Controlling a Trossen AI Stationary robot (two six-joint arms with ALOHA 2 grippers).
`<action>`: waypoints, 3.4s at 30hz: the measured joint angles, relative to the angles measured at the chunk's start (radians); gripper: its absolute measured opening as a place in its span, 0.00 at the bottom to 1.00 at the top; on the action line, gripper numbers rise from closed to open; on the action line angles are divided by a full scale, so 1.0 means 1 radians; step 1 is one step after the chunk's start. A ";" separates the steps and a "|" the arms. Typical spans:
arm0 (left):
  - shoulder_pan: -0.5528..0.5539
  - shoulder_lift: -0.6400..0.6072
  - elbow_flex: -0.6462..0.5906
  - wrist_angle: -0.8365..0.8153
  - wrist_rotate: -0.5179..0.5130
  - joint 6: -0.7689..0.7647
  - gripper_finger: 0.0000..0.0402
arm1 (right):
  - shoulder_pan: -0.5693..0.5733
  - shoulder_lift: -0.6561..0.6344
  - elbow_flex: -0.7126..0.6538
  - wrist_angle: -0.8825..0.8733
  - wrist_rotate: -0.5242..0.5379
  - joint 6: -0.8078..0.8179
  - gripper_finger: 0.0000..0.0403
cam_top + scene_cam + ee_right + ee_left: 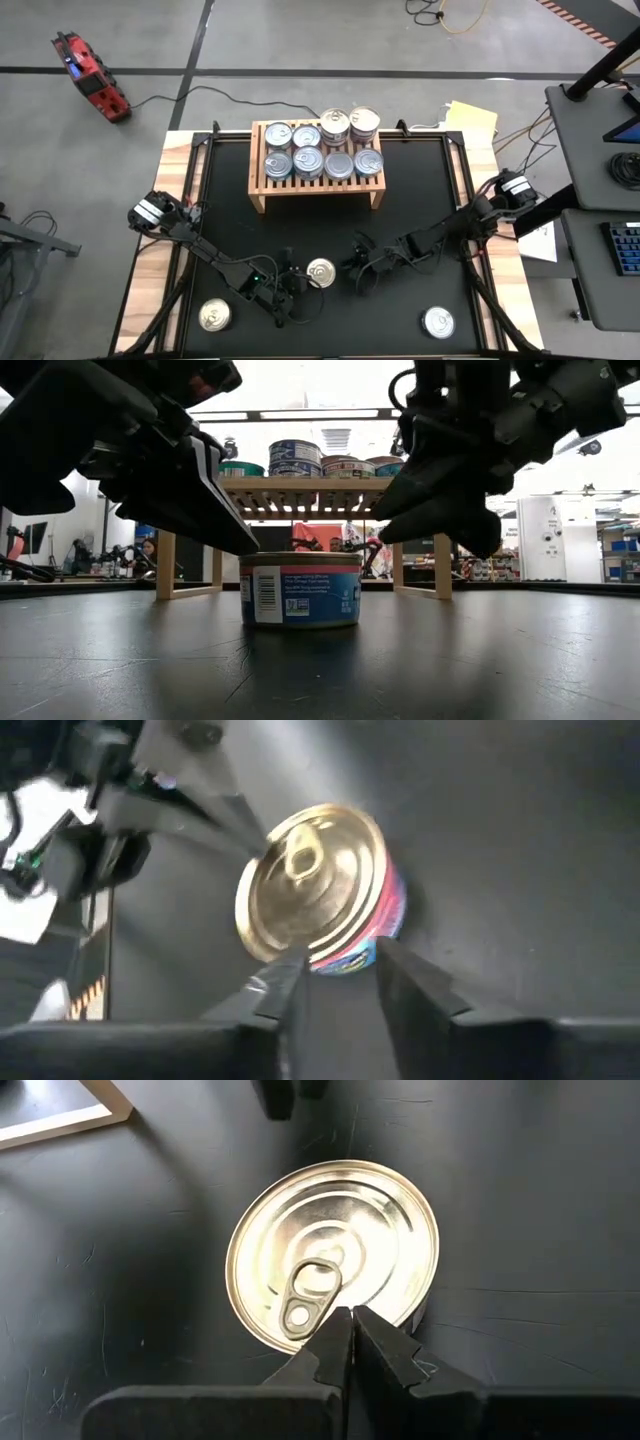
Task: Stack canned seafood by type on shelf
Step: Stack the blue and pink tuna can on top of the blue and pink tuna can
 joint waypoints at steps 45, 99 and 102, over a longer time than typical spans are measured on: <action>-0.028 0.008 -0.025 0.111 -0.032 -0.051 0.00 | 0.024 0.082 0.068 0.172 0.041 -0.318 0.73; -0.014 0.058 -0.029 0.287 -0.040 -0.054 0.00 | 0.032 0.273 0.415 -0.286 0.184 -0.462 0.55; -0.015 0.068 -0.029 0.294 -0.041 -0.057 0.00 | 0.032 0.274 0.408 -0.285 0.186 -0.462 0.50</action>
